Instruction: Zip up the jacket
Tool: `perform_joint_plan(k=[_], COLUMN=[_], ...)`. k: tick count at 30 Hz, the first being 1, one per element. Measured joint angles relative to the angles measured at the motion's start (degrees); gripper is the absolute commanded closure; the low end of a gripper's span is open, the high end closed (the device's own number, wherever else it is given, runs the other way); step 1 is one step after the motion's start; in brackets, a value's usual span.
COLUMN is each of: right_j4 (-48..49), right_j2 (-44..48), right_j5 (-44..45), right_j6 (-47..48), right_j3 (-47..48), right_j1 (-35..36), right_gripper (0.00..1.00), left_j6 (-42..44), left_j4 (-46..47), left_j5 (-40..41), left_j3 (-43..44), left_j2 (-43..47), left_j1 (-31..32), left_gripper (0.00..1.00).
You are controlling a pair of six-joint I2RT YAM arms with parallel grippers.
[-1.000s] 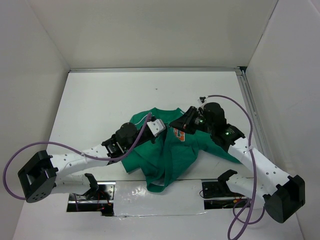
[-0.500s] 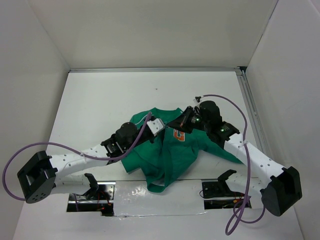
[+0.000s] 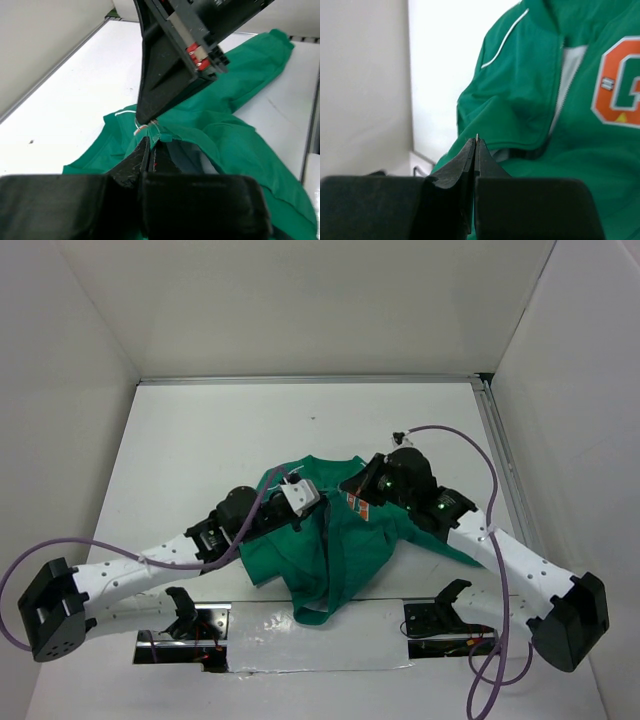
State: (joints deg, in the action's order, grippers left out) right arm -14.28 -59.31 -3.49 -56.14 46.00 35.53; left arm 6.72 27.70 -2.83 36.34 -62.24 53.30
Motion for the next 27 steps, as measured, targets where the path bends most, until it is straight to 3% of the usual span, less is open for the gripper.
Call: perform_joint_plan(k=[5, 10, 22, 27], right_j4=[-1.2, -1.6, -1.9, -7.1], right_j2=[-2.5, -12.4, -41.2, -51.2], right_j5=[9.5, 17.3, 28.3, 21.0], right_j6=[2.4, 4.7, 11.0, 13.9], right_j3=[3.3, 9.0, 31.9, 43.5], right_j1=[2.0, 0.6, -21.4, -25.5], right_gripper=[1.0, 1.0, 1.0, 1.0], left_j6=[-1.5, -2.4, -4.2, -6.1], left_j4=[-2.7, -5.1, -9.6, -12.6], left_j5=[-1.8, -2.4, 0.1, 3.6], left_j3=[0.0, 0.0, -1.7, -5.2], left_j2=[3.3, 6.9, 15.3, 16.6], left_j1=[-0.2, -0.4, -0.5, -1.5], left_gripper=[1.0, 1.0, 1.0, 1.0])
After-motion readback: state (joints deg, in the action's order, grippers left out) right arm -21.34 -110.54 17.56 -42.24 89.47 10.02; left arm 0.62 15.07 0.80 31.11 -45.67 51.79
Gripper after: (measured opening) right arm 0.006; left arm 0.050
